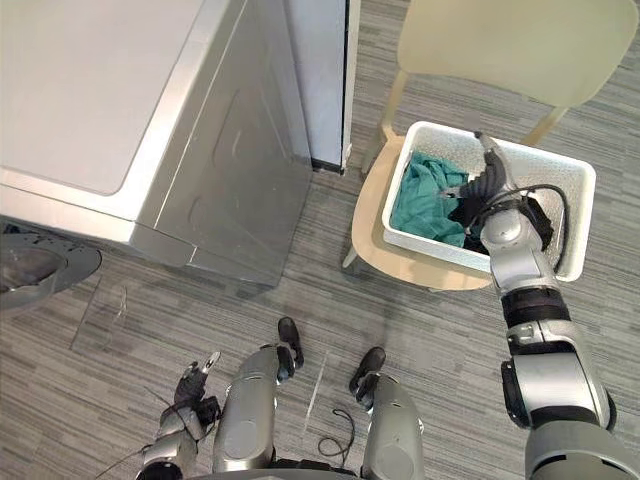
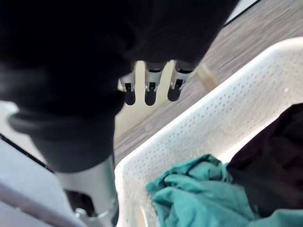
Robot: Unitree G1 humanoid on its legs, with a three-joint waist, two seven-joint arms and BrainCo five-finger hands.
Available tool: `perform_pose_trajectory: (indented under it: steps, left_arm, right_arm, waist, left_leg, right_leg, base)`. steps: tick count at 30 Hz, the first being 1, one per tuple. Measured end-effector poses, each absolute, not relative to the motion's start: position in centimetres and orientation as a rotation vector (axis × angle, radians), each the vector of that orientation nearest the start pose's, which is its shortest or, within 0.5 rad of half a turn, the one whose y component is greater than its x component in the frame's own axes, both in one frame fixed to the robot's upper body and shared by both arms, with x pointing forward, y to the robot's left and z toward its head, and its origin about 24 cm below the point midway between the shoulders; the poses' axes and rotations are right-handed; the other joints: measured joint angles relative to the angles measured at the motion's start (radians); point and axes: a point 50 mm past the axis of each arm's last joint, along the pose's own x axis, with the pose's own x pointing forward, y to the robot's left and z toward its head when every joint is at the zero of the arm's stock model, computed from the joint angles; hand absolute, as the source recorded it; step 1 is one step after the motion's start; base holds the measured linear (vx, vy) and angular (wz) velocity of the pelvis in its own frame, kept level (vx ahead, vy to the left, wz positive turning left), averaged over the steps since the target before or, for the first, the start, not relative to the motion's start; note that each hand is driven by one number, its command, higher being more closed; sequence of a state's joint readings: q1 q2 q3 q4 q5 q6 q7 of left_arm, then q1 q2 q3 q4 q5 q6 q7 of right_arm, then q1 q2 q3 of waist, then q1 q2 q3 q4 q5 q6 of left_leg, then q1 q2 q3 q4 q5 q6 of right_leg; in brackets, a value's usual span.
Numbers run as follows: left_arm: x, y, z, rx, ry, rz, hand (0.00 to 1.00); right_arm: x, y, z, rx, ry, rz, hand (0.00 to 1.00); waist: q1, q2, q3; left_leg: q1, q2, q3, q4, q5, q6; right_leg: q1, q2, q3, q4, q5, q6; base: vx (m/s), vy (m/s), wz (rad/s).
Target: Pick up the laundry basket with both hands and put the clothes into the washing machine.
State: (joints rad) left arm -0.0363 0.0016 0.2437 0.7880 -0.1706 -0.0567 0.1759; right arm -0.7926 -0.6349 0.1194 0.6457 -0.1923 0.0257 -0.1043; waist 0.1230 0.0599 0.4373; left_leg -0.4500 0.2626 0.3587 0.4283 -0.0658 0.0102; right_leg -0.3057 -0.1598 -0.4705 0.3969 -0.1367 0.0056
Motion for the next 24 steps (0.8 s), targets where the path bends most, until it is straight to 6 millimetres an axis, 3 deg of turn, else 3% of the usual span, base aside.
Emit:
perform_pose_trajectory:
  steps: [7, 13, 24]
  left_arm:
    - [22.1, 18.9, -9.3, -0.262, 0.597, 0.430, 0.00]
    - [24.0, 18.5, -7.9, -0.316, 0.524, 0.418, 0.00]
    - [24.9, 18.2, -7.5, -0.340, 0.511, 0.374, 0.00]
  right_arm:
    - [39.9, -23.8, 20.5, -0.816, -0.151, -0.190, 0.00]
    - [40.9, -23.7, 20.9, -0.874, -0.085, -0.179, 0.00]
    - [41.0, -25.0, 18.4, -1.014, 0.110, -0.149, 0.00]
  waist:
    - [0.012, -0.016, 0.009]
    - [0.024, -0.024, 0.014]
    - [0.031, -0.024, 0.014]
  left_leg:
    - [-0.073, 0.018, -0.001, 0.013, 0.012, 0.000]
    - [-0.113, 0.033, -0.003, 0.014, 0.021, -0.005]
    - [-0.126, 0.034, 0.003, -0.038, 0.072, -0.016]
  right_leg:
    - [-0.050, 0.011, -0.023, -0.009, 0.016, -0.012]
    - [-0.074, 0.026, -0.041, -0.027, 0.024, -0.016]
    - [-0.075, 0.039, -0.082, -0.050, 0.028, -0.019]
  base:
    - [0.03, -0.004, 0.04]
    - [0.01, -0.009, 0.00]
    - [0.03, -0.032, 0.09]
